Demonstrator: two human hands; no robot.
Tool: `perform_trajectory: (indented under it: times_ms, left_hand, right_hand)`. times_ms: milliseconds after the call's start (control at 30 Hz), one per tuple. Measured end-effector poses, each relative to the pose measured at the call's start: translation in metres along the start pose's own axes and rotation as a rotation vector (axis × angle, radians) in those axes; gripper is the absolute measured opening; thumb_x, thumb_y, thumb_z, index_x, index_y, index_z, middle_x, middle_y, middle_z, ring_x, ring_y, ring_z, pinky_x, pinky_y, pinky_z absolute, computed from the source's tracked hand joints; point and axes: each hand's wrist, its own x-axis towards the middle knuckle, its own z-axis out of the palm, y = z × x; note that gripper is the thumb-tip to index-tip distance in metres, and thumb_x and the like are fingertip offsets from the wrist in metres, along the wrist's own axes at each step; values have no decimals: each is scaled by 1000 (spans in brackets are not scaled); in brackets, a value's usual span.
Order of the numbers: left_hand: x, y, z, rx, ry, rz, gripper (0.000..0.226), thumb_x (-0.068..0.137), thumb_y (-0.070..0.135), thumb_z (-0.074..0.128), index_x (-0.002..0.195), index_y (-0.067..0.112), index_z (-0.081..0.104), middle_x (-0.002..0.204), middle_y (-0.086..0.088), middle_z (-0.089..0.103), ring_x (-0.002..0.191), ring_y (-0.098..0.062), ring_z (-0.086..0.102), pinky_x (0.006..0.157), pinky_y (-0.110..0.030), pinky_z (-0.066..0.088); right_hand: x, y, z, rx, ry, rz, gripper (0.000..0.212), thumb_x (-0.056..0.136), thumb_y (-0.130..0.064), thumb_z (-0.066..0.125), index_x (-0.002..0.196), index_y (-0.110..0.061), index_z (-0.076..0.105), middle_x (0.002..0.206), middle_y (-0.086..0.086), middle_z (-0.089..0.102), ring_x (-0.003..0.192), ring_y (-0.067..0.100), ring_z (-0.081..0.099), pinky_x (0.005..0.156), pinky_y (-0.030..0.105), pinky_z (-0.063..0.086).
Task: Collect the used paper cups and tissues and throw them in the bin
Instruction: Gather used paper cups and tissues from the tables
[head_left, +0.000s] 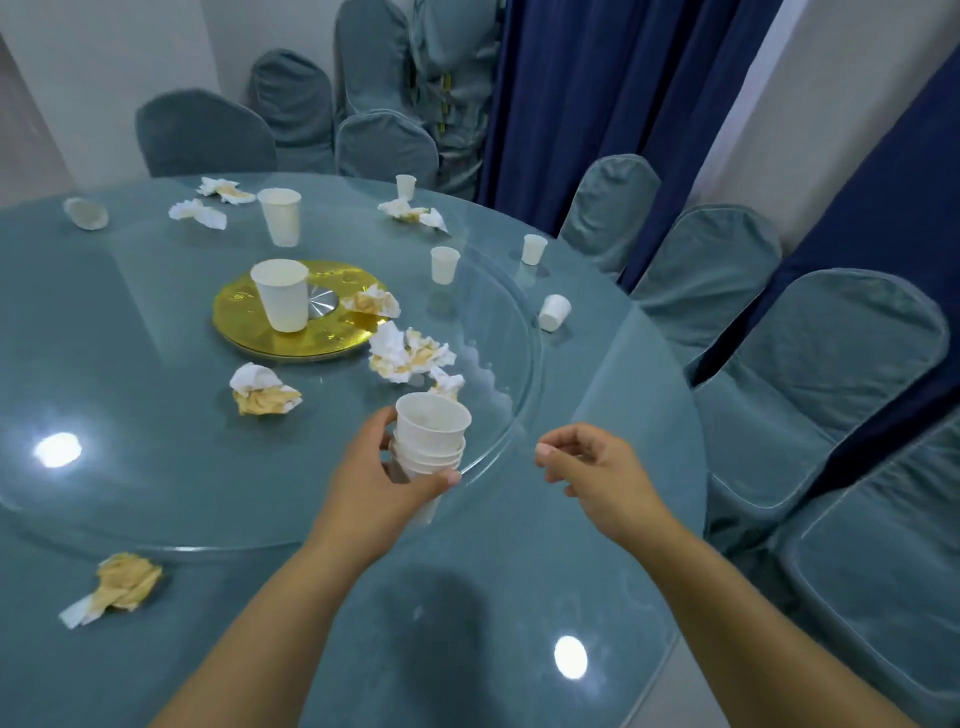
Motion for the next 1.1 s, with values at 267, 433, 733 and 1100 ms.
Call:
perform_trajectory:
  times_ms: [267, 433, 733, 1100]
  left_hand:
    - [40, 2, 40, 17, 41, -19, 67, 69, 21, 85, 113, 45, 41, 98, 30, 50, 83, 9, 54, 60, -9, 41]
    - [81, -2, 75, 5, 15, -32, 68, 67, 21, 85, 111, 48, 41, 101, 28, 52, 93, 7, 52, 74, -19, 42]
    - [131, -17, 159, 82, 126, -98, 70, 64, 25, 87, 121, 36, 48, 117, 12, 57, 104, -10, 57, 82, -27, 44]
    - [160, -8, 269, 66, 394, -165, 74, 64, 17, 87, 122, 35, 46, 111, 23, 55, 101, 2, 56, 80, -21, 45]
  right_hand:
    - [54, 23, -45, -39, 7, 53, 15, 87, -13, 66, 75, -22, 63, 79, 4, 64, 68, 14, 58, 58, 17, 41]
    - [91, 39, -78, -12, 73, 85, 16, 88, -10, 64, 75, -18, 62, 78, 5, 64, 67, 15, 57, 57, 13, 42]
    - [180, 81, -150, 5, 23, 147, 14, 89, -11, 63, 76, -15, 61, 80, 8, 65, 63, 12, 57, 60, 22, 44]
    - [302, 114, -226, -103, -211, 128, 15, 89, -13, 64, 74, -14, 60, 78, 7, 65, 63, 14, 56, 62, 24, 43]
